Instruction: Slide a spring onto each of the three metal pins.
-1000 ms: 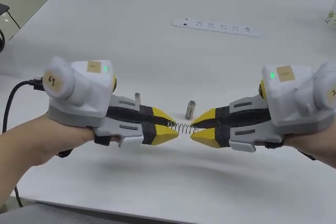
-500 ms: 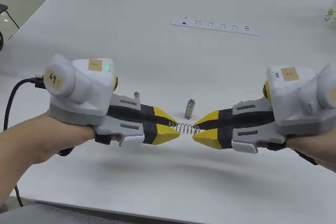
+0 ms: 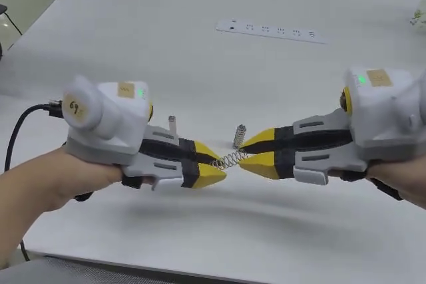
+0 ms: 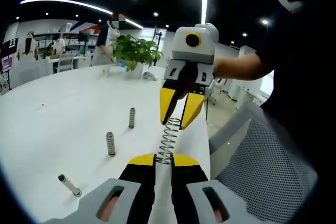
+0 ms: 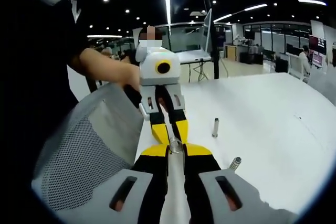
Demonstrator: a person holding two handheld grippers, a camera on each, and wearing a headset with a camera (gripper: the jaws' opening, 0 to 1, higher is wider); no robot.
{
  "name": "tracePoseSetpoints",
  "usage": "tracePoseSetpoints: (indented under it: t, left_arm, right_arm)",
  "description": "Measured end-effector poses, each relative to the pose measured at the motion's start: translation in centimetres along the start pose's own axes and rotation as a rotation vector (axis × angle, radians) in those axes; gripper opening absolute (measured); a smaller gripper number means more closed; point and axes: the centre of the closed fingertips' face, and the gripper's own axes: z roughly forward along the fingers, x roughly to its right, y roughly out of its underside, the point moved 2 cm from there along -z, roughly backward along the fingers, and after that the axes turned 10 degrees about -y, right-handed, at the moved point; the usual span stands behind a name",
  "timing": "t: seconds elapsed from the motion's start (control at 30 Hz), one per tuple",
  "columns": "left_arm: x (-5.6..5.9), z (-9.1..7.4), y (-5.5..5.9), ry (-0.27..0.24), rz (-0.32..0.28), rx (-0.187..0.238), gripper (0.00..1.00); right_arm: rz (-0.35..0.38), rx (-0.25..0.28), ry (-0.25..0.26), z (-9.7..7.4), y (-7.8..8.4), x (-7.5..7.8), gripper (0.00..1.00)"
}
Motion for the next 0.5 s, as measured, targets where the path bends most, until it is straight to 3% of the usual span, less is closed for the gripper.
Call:
tracePoseSetpoints:
  t: [0.5]
  left_arm:
    - [0.1,0.3,-0.2,0.006,0.004,0.007,0.02]
  right_arm:
    - [-0.081,-0.009,-0.012,1.3,-1.8,-0.3,0.08]
